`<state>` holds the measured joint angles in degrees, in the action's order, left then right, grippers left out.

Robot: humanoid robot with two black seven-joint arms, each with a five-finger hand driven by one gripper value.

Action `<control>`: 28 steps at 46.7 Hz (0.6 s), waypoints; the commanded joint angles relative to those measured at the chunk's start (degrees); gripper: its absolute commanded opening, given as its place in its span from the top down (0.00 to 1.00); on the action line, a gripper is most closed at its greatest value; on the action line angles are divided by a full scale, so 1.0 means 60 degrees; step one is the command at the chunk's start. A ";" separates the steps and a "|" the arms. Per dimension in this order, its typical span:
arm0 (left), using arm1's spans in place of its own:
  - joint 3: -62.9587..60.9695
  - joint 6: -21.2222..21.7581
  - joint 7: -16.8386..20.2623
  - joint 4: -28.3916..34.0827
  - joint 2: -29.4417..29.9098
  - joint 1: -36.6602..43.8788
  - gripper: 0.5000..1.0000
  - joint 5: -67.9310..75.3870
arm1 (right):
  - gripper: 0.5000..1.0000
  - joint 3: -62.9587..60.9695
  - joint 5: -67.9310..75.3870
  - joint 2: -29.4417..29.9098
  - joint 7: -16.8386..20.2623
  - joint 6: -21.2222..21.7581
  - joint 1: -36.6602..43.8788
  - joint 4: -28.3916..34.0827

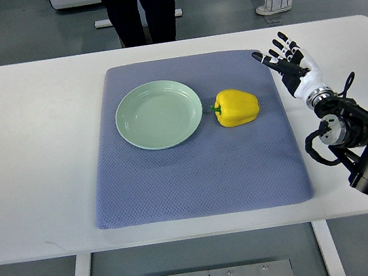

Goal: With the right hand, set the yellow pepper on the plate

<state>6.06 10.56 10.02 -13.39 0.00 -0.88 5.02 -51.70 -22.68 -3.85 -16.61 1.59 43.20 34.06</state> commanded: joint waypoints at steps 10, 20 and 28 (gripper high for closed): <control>0.0000 -0.0002 0.0000 -0.0010 0.0000 0.0000 0.00 0.0012 | 0.00 -0.0011 0.0000 -0.0002 0.0000 0.0014 0.0022 0.0022; 0.0000 -0.0002 0.0000 -0.0010 0.0000 0.0000 0.00 0.0012 | 0.00 -0.0025 0.0000 -0.0046 -0.0014 0.0014 0.0051 0.0037; 0.0000 -0.0002 0.0000 0.0005 0.0000 0.0000 0.00 -0.0002 | 0.00 -0.0025 0.0015 -0.0090 -0.0014 -0.0001 0.0095 0.0037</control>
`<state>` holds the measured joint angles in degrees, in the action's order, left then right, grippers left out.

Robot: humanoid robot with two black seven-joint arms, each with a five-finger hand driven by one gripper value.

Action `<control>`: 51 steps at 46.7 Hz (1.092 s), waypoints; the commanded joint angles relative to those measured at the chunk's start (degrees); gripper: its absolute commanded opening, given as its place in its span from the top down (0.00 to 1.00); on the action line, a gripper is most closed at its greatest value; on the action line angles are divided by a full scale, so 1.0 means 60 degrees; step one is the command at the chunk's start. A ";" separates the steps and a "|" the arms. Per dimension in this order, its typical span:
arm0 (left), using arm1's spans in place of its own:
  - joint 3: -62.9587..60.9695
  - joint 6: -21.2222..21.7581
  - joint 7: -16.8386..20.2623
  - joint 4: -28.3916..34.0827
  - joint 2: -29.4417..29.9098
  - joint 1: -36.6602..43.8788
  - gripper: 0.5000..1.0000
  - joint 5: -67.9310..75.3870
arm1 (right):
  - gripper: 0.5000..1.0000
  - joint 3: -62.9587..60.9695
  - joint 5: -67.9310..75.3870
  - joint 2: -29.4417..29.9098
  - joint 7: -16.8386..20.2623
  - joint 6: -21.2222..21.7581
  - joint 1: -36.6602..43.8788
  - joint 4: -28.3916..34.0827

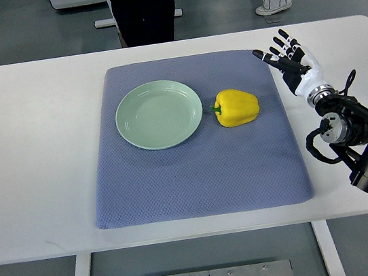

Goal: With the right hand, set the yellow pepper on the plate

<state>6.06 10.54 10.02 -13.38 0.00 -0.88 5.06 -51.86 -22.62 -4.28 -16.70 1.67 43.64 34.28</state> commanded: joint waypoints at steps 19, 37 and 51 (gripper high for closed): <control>0.0000 0.0002 0.0000 -0.0011 0.0000 0.0000 0.00 -0.0008 | 0.00 -0.0073 -0.0009 -0.0092 -0.0001 0.0000 0.0066 0.0000; 0.0000 0.0002 0.0000 0.0004 0.0000 0.0000 0.00 -0.0008 | 0.00 0.0337 -0.0023 -0.0121 0.0029 0.0000 0.0607 0.0073; 0.0000 0.0002 0.0000 -0.0010 0.0000 0.0000 0.00 -0.0007 | 0.00 0.1742 -0.0023 -0.0853 -0.0001 0.0073 0.1179 0.0103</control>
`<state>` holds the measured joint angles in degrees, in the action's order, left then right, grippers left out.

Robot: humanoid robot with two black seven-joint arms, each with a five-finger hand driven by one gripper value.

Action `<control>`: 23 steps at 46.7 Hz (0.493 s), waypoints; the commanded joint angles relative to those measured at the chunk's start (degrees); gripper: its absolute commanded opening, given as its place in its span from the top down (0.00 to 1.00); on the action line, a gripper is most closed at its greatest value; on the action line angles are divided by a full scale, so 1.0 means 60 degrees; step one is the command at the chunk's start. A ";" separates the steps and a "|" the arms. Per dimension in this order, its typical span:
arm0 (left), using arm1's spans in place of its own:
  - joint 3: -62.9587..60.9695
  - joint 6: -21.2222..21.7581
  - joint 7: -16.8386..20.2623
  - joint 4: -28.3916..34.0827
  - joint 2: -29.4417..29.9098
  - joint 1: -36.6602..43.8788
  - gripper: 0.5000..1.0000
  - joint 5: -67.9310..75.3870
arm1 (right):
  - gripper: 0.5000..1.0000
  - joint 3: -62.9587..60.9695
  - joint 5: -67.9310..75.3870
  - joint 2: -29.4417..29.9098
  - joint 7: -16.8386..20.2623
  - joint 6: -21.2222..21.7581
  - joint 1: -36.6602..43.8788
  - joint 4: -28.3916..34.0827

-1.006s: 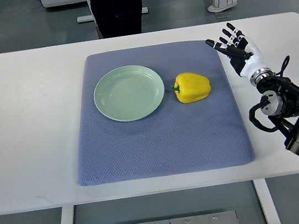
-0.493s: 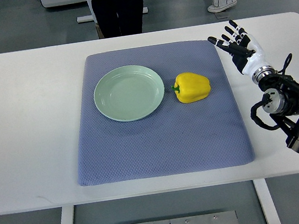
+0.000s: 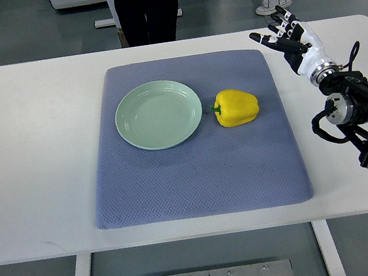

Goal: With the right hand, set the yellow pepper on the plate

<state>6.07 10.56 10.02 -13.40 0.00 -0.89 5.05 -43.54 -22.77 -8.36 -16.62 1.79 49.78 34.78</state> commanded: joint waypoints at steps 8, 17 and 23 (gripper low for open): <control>0.0000 -0.0002 -0.0001 0.0007 0.0000 0.0002 0.00 -0.0007 | 0.00 0.1205 -0.0013 -0.0628 -0.0013 0.0491 0.0447 0.0120; 0.0000 -0.0002 -0.0001 -0.0008 0.0000 0.0002 0.00 0.0007 | 0.00 0.2186 -0.0071 -0.1126 -0.0071 0.0916 0.0784 0.0267; 0.0000 -0.0002 -0.0001 0.0007 0.0000 0.0002 0.00 -0.0007 | 0.00 0.3153 -0.0101 -0.1390 -0.0305 0.0961 0.1107 0.0559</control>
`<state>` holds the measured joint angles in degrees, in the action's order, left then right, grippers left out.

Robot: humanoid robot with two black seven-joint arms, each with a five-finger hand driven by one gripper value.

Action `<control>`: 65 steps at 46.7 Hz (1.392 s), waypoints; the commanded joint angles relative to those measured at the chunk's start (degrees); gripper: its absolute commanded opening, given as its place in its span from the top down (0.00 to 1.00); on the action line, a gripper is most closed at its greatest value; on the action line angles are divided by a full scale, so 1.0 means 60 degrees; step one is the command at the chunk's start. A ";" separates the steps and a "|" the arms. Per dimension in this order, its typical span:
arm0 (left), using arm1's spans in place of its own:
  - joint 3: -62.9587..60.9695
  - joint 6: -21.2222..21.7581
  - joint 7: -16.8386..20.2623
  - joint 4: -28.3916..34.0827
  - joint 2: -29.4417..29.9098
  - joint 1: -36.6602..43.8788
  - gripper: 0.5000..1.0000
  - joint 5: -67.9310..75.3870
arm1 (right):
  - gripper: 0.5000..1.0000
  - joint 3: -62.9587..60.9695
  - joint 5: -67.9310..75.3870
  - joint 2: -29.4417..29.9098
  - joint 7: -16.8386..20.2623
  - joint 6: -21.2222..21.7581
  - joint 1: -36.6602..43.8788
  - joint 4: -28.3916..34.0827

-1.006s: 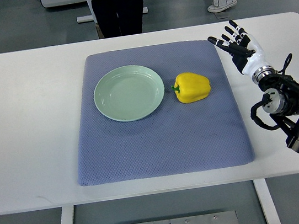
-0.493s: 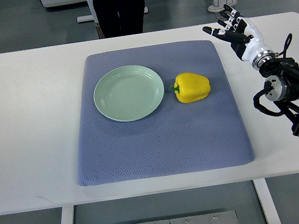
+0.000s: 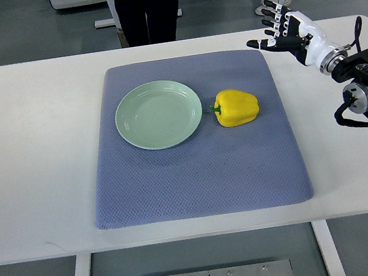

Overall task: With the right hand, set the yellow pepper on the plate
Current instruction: 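Reach the right hand over the yellow pepper and lower it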

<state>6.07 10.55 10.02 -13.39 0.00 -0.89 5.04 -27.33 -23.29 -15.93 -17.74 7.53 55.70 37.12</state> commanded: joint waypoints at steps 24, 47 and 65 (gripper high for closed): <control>0.0000 -0.0001 0.0000 -0.0009 0.0000 0.0001 0.00 -0.0006 | 0.00 0.4480 -0.0776 -0.0523 -0.1056 -0.0009 0.1731 0.0932; 0.0000 -0.0001 0.0000 -0.0009 0.0000 0.0001 0.00 0.0009 | 0.02 0.7118 -0.0849 -0.0465 -0.1467 -0.0024 0.2977 0.1210; 0.0000 -0.0001 0.0000 0.0006 0.0000 0.0001 0.00 -0.0006 | 0.08 0.7792 -0.1757 -0.0347 -0.1438 -0.0097 0.3153 0.1313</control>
<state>6.07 10.56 10.02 -13.38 0.00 -0.88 5.06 18.33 -33.32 -18.11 -26.48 7.24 74.65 45.11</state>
